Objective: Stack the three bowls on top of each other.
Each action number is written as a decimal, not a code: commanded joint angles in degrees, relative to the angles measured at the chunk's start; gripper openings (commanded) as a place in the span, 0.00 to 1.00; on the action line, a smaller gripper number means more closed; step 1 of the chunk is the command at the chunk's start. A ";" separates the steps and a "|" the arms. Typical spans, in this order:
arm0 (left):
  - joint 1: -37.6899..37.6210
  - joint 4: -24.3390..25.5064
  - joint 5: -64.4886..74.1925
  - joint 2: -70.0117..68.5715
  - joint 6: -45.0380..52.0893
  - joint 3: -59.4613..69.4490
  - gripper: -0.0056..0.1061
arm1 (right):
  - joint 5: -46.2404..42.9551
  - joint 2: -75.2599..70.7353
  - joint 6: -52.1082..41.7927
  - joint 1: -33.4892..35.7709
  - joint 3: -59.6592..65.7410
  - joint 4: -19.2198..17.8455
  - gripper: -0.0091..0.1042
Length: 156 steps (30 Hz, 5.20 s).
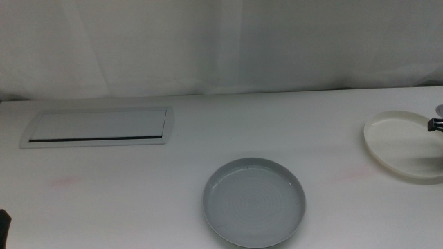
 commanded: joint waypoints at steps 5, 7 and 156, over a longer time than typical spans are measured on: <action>0.19 -0.30 -0.02 -0.31 -0.17 2.15 0.02 | 0.21 0.67 0.40 -0.07 0.41 -0.80 0.06; 0.19 -0.30 -0.02 -0.31 -0.17 2.15 0.02 | 0.23 -0.06 0.40 -0.07 0.41 -0.12 0.06; 0.19 -0.30 0.08 -0.31 1.08 2.15 0.02 | -8.39 -102.91 12.96 21.58 45.48 -12.28 0.06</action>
